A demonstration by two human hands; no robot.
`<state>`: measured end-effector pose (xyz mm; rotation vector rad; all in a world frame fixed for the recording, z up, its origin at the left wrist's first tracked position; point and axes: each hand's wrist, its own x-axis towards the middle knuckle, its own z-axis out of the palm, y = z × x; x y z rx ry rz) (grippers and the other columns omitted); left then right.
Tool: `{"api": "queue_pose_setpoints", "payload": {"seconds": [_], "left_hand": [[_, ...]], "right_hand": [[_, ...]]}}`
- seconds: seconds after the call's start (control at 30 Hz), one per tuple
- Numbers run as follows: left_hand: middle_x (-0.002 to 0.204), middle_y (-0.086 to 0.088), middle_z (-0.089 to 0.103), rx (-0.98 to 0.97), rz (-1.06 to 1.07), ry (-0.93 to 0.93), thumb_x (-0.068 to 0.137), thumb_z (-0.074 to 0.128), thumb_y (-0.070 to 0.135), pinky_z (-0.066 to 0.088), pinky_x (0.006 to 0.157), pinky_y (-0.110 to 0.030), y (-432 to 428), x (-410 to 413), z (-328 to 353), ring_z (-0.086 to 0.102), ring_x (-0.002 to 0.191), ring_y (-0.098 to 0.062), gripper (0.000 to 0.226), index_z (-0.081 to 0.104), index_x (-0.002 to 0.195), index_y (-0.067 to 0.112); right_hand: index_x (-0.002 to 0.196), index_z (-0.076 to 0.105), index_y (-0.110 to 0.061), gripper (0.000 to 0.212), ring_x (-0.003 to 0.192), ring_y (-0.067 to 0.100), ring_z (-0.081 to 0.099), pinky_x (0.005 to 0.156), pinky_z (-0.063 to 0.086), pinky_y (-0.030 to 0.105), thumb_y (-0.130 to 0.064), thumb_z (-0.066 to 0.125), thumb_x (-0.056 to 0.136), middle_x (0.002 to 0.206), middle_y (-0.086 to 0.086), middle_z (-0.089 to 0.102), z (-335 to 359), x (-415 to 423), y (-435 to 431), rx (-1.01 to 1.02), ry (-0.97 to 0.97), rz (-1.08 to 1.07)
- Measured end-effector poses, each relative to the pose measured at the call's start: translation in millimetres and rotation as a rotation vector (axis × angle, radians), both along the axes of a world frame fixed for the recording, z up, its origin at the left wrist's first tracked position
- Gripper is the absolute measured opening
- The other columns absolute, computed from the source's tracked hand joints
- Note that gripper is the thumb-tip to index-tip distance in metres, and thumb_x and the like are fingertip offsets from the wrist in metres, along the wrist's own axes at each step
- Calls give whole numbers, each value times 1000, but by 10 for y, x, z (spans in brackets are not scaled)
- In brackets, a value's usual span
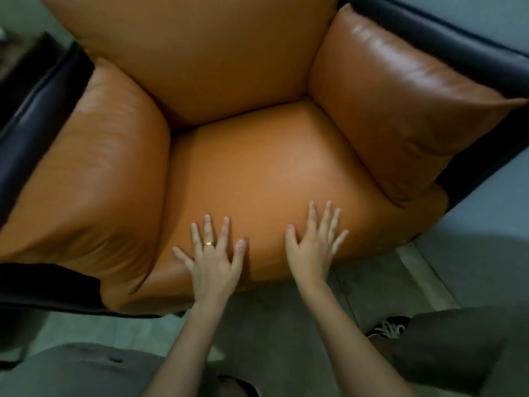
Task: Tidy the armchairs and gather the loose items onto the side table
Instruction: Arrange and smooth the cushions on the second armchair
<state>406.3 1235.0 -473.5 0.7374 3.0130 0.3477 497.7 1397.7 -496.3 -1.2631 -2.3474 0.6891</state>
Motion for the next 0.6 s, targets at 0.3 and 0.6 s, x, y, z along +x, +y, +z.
{"api": "queue_pose_setpoints", "payload": {"seconds": [0.3,0.6], "left_hand": [[167,-2,-7,-302,-366,134,83,20,89,12,109,-76,306,-98,119,-3,153,-37,88,-7,155,45],[166,-9,14,-250,-391,234,80,30,88,17,105,-77,484,-315,-109,14,150,-43,94,18,157,36]], "right_hand": [[159,19,-28,74,155,21,-12,119,-6,65,-54,42,94,169,0,6,-110,77,327,38,64,-46],[150,43,-26,62,153,28,19,118,0,66,-51,40,94,158,2,39,-307,-252,344,170,329,-311]]}}
